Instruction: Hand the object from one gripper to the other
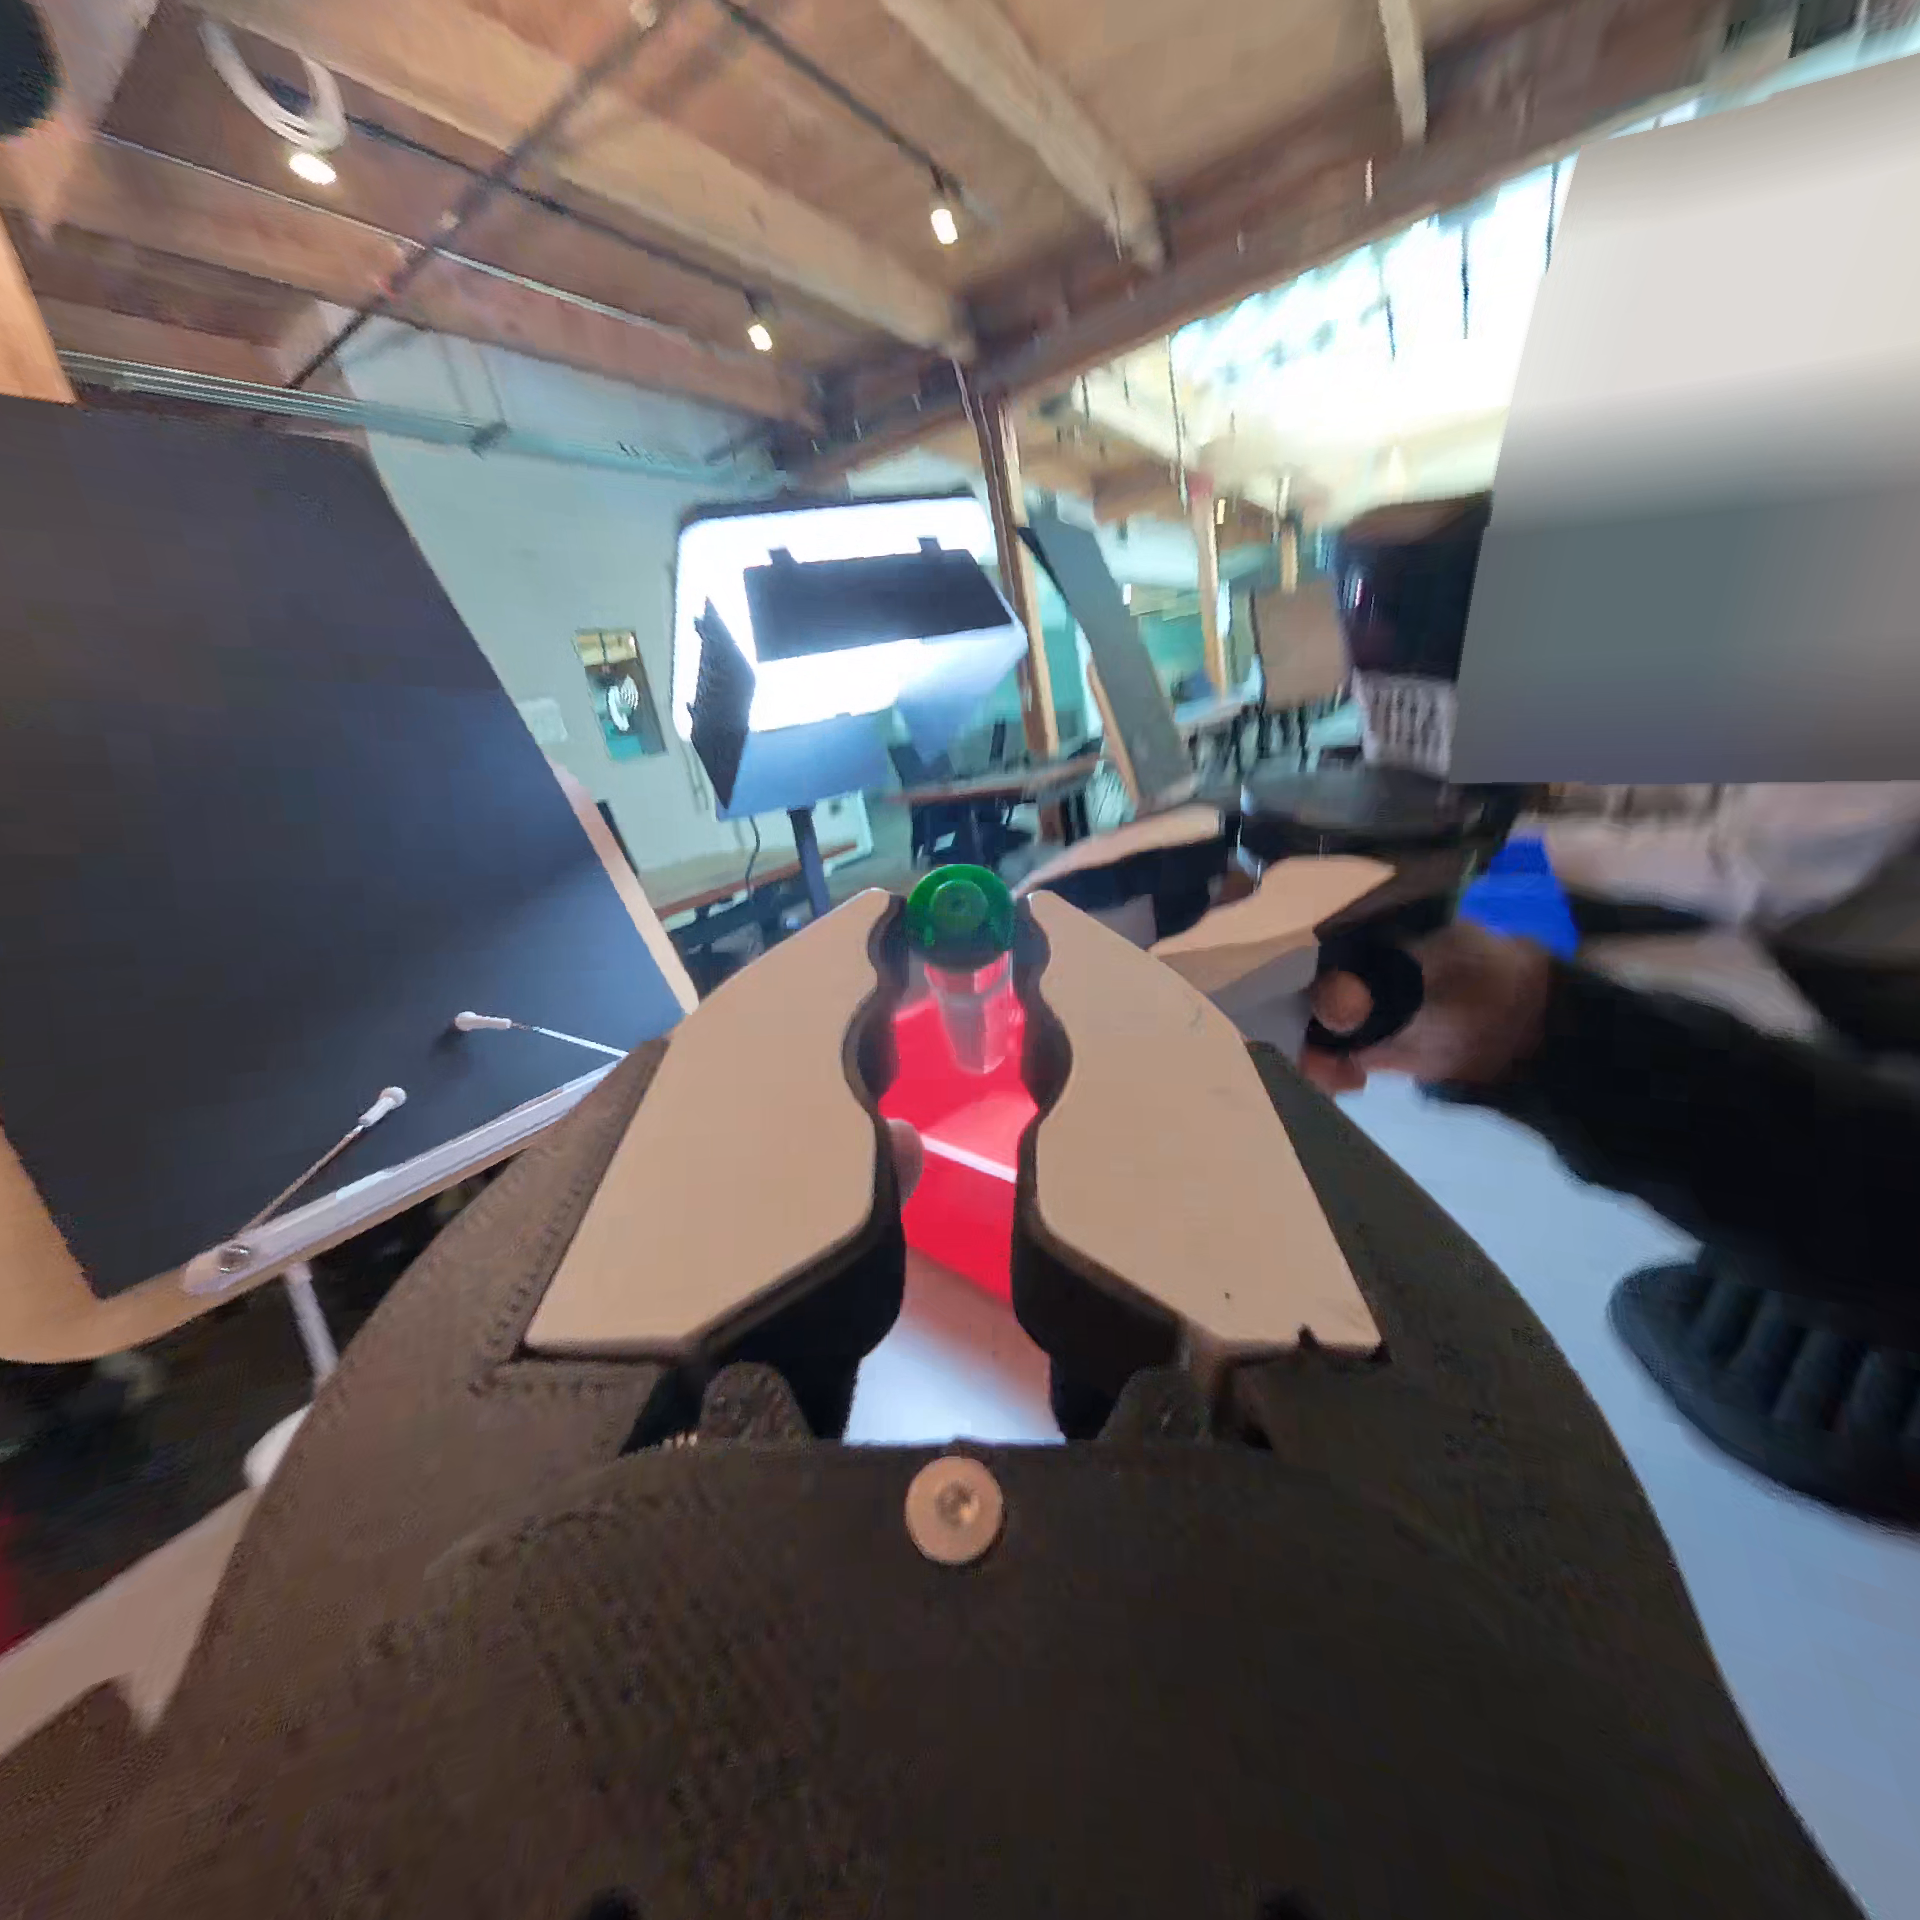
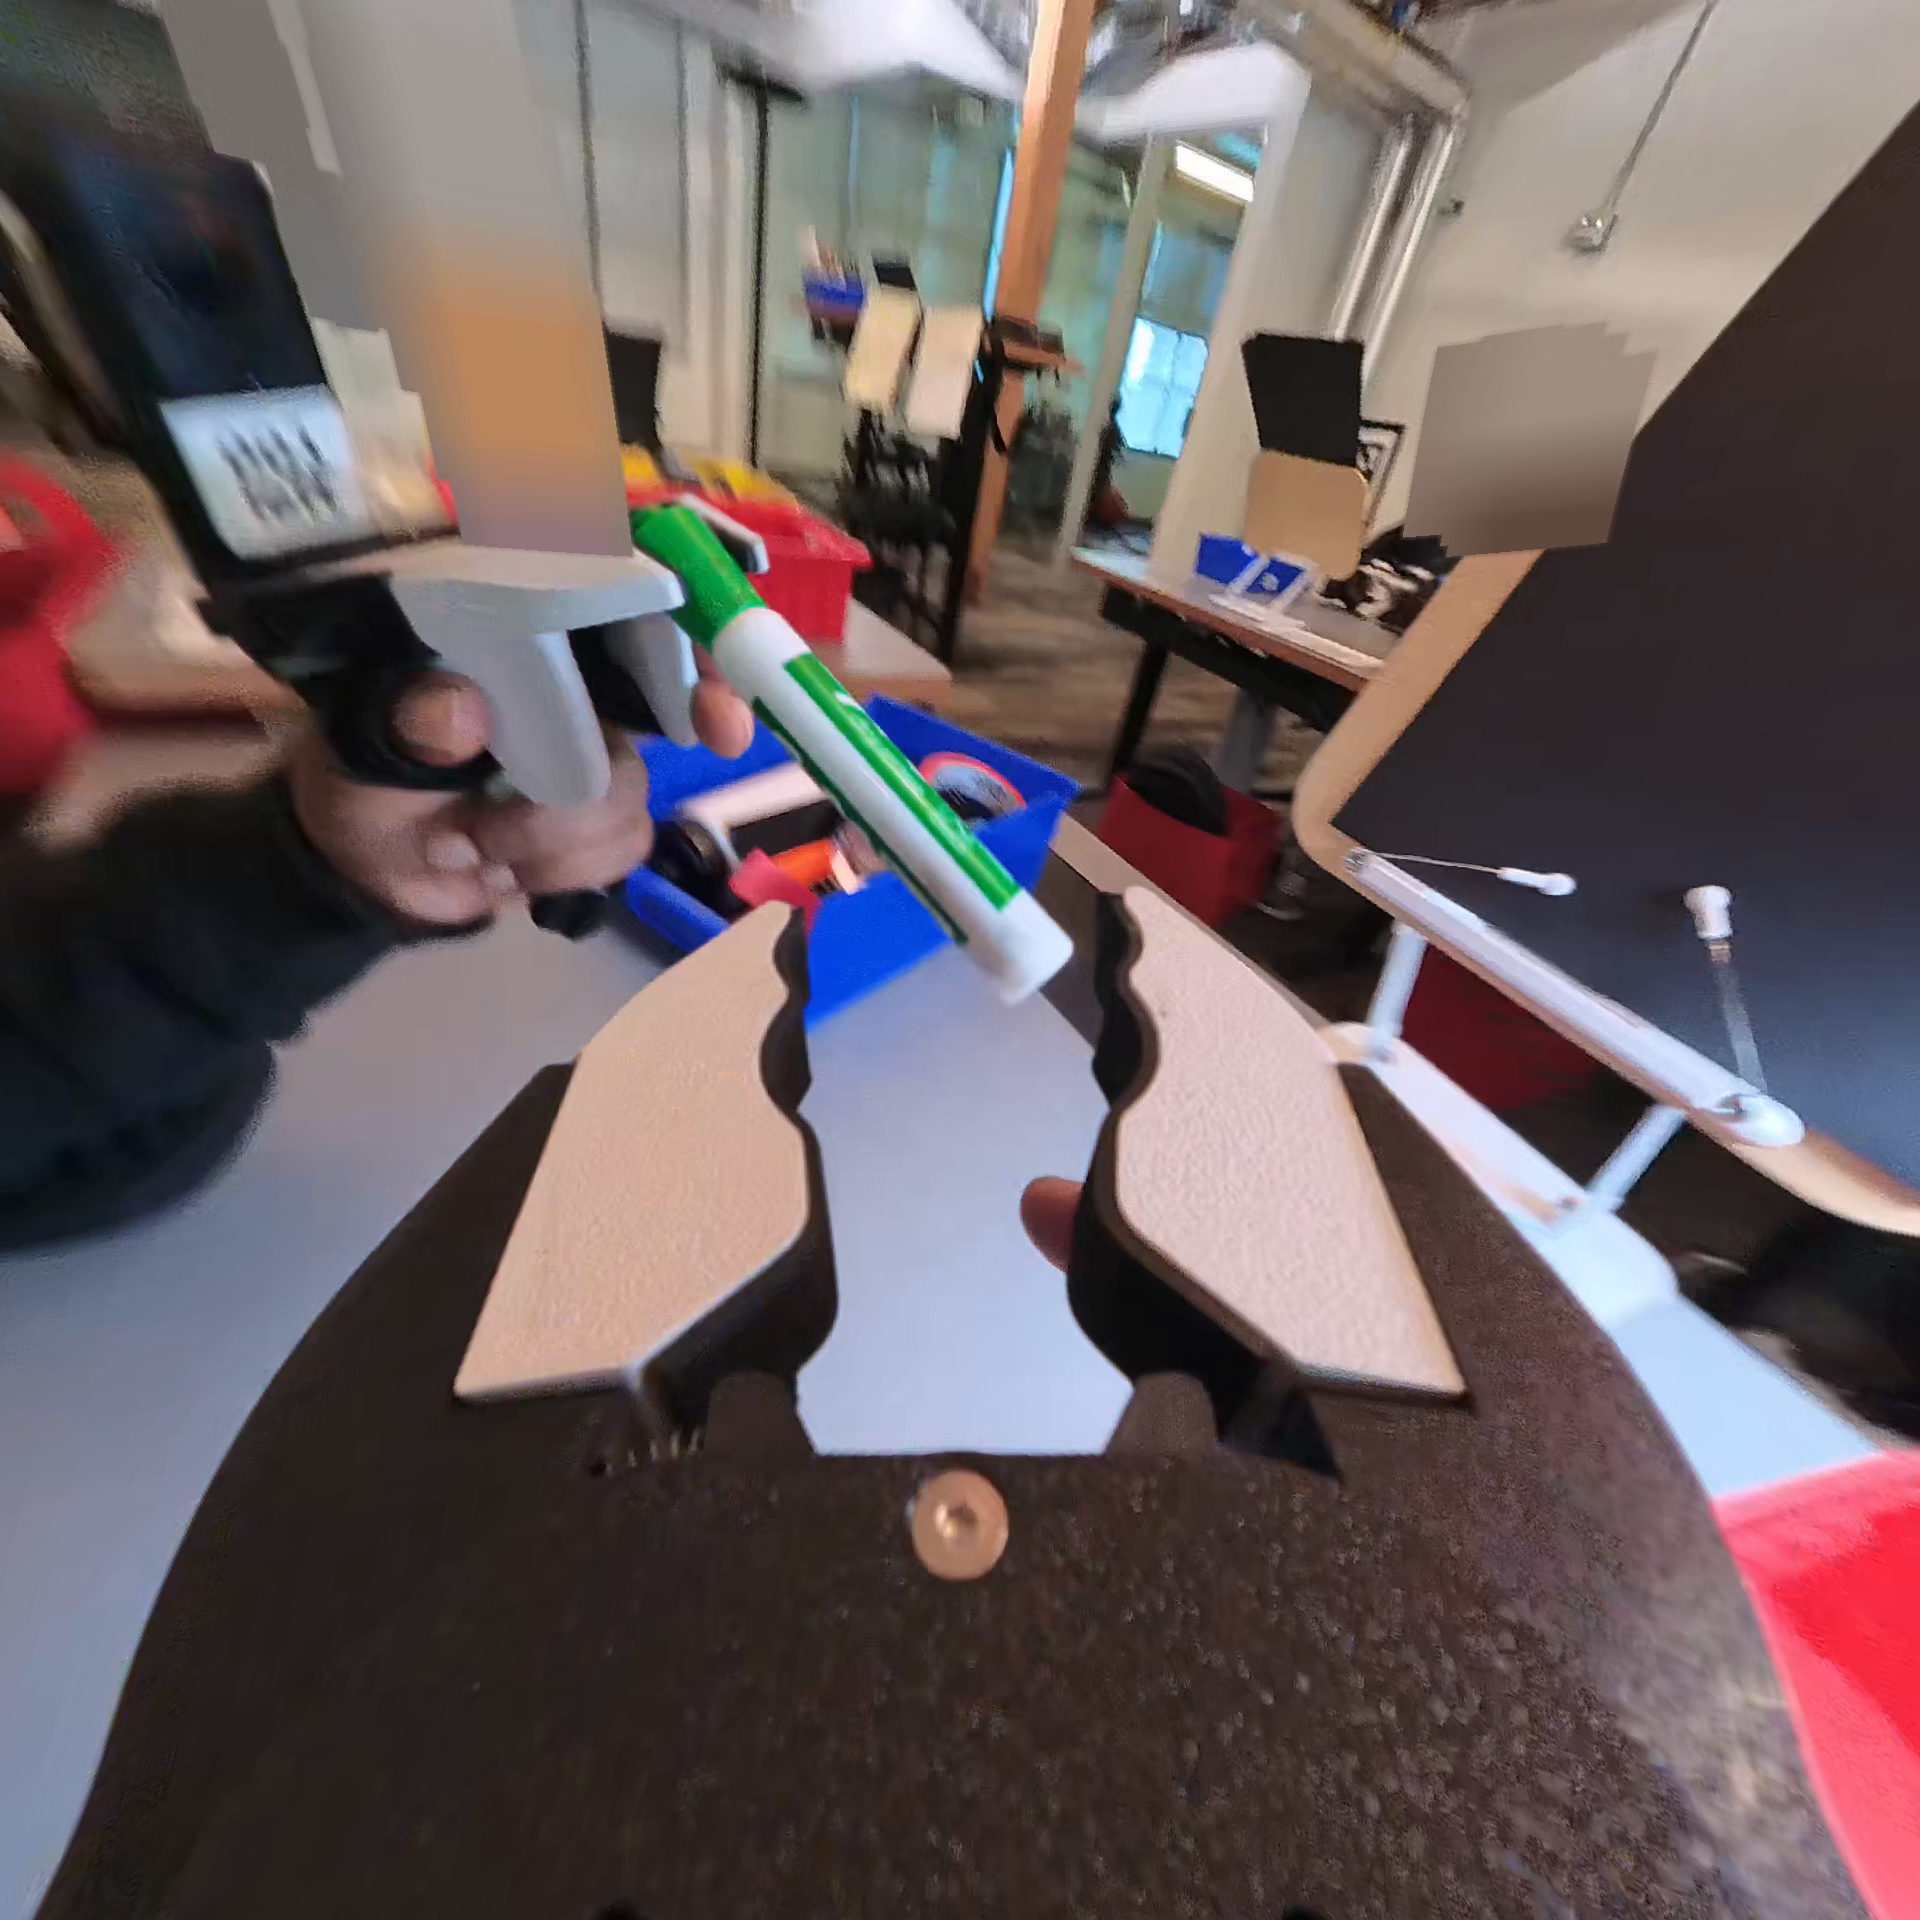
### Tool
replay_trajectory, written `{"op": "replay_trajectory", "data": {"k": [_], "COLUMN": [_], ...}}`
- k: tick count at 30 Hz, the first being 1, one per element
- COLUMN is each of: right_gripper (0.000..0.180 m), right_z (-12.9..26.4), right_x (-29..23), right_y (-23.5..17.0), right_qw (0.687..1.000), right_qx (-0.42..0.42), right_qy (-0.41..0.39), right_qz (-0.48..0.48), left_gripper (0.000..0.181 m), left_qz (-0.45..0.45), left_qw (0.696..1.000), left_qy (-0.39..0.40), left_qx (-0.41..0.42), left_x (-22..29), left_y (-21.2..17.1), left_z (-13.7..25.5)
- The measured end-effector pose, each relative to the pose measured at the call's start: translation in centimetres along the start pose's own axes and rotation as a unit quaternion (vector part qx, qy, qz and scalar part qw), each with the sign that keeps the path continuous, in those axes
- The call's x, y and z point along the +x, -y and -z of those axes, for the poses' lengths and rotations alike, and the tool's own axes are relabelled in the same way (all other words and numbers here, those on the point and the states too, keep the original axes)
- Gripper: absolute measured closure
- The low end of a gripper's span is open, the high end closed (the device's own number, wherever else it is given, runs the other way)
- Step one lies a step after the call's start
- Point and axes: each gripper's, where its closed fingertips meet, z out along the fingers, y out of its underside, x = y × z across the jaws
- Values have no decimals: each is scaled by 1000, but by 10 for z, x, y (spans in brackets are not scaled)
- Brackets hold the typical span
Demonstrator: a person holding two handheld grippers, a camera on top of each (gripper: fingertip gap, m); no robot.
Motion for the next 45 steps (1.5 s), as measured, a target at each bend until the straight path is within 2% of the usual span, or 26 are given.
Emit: {"op": "replay_trajectory", "data": {"k": [4, 6, 8, 11, 13, 16, 21, 22, 26, 28, 31, 36, 38, 40, 43, 45], "right_gripper": [122, 122, 124, 126, 127, 135, 140, 146, 155, 157, 159, 160, 160, 159, 159, 159], "right_z": [-6, -15, -19, -18, -12, -5, -8, -5, 4, 10, 20, 30, 30, 29, 28, 27], "right_x": [1, -11, -25, -38, -38, -28, -25, -24, -12, -2, 11, 23, 19, 12, -3, -14], "right_y": [-4, -7, 0, 19, 31, 41, 38, 40, 42, 42, 37, 27, 22, 19, 23, 28], "right_qw": [984, 957, 916, 851, 823, 789, 779, 778, 782, 807, 870, 954, 980, 993, 987, 978], "right_qx": [81, 123, 174, 224, 248, 267, 238, 243, 253, 253, 229, 163, 132, 110, 104, 111], "right_qy": [69, 126, 182, 237, 248, 234, 219, 224, 226, 217, 185, 110, 81, 48, 9, -2], "right_qz": [-142, -229, -314, -412, -446, -502, -538, -535, -523, -488, -397, -226, -125, -17, 122, 179], "left_gripper": [162, 161, 161, 161, 161, 161, 161, 161, 161, 160, 154, 148, 149, 148, 155, 155], "left_qz": [125, 152, 135, 33, -69, -195, -351, -373, -401, -340, -188, -41, 51, 173, 320, 398], "left_qw": [987, 980, 978, 987, 988, 973, 932, 925, 915, 940, 979, 990, 984, 965, 932, 905], "left_qy": [-16, -23, -21, -6, 11, 14, 3, 5, 20, -8, -59, -51, -68, -96, -101, -104], "left_qx": [94, 130, 159, 154, 138, 122, 86, 77, 35, -2, -60, -124, -156, -175, -134, -110], "left_x": [-19, -21, -18, -2, 13, 36, 68, 71, 63, 58, 46, 20, 21, 26, 21, 19], "left_y": [24, 31, 35, 35, 33, 31, 22, 19, 3, -13, -35, -55, -64, -73, -76, -81], "left_z": [16, 20, 23, 19, 15, 10, 2, 0, -5, -10, -13, -13, -14, -15, -20, -24]}}
